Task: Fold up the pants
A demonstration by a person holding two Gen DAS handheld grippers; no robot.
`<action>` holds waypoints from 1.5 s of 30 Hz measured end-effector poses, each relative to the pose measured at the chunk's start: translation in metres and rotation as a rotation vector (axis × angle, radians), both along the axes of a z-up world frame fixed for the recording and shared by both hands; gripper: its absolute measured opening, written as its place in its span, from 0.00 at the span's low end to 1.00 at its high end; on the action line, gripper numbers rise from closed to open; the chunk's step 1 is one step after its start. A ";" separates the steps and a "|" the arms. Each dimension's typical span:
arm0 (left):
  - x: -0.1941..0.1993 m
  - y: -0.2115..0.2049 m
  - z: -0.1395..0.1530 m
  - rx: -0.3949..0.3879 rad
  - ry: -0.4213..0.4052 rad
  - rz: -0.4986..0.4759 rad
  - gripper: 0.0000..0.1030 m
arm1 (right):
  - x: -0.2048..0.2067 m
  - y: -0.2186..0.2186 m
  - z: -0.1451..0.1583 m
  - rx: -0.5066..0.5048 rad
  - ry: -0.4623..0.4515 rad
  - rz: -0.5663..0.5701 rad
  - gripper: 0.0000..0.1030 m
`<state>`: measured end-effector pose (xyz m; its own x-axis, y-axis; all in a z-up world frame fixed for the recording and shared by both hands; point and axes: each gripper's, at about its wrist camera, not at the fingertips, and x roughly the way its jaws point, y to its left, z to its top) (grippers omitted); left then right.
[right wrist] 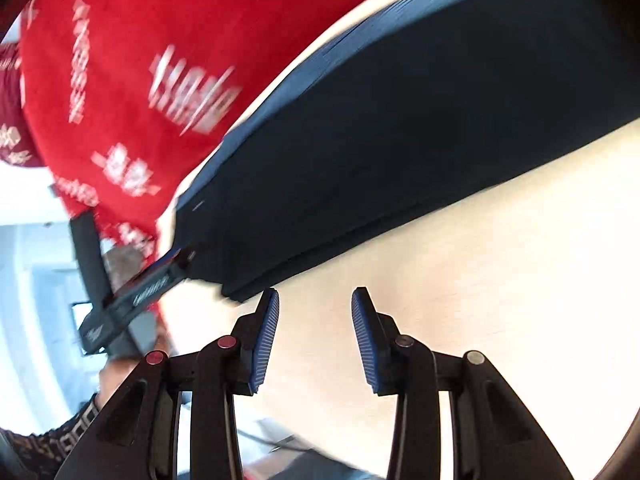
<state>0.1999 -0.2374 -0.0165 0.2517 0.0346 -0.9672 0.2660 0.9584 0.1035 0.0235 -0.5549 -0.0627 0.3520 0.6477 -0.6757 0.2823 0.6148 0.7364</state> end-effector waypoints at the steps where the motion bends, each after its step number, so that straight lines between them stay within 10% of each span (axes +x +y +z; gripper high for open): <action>1: 0.002 0.013 -0.001 0.009 -0.007 0.010 0.94 | 0.006 0.025 -0.005 0.024 -0.002 0.012 0.40; 10: 0.049 0.134 -0.038 0.147 -0.052 0.011 0.94 | 0.052 0.128 -0.039 0.083 -0.012 -0.014 0.40; 15: 0.054 0.159 -0.052 0.016 -0.033 0.023 0.96 | 0.074 0.131 -0.044 0.123 -0.014 -0.060 0.40; 16: 0.054 0.164 -0.053 -0.013 -0.022 0.031 0.97 | 0.078 0.131 -0.043 0.124 -0.001 -0.053 0.36; 17: 0.054 0.167 -0.053 -0.023 -0.016 0.035 0.97 | 0.084 0.133 -0.037 0.107 -0.005 -0.036 0.10; 21: 0.049 0.180 -0.054 -0.026 -0.008 0.003 0.97 | 0.072 0.138 -0.010 0.027 -0.061 -0.001 0.08; 25: 0.042 0.201 -0.064 -0.027 -0.014 -0.013 0.97 | 0.049 0.139 -0.047 0.018 0.049 -0.024 0.06; 31: 0.027 0.182 -0.042 0.070 -0.017 -0.007 0.95 | 0.030 0.113 -0.015 -0.079 0.046 -0.012 0.11; 40: -0.012 0.041 -0.038 -0.161 -0.003 -0.160 0.95 | 0.074 0.048 0.011 -0.489 0.001 0.006 0.11; 45: -0.040 0.021 -0.062 -0.123 0.025 -0.157 0.95 | 0.038 0.031 -0.009 -0.362 0.094 -0.041 0.11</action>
<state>0.1595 -0.2167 -0.0787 0.2207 -0.1224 -0.9676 0.4142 0.9099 -0.0206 0.0617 -0.5236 -0.0714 0.2981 0.3473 -0.8891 0.3685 0.8174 0.4428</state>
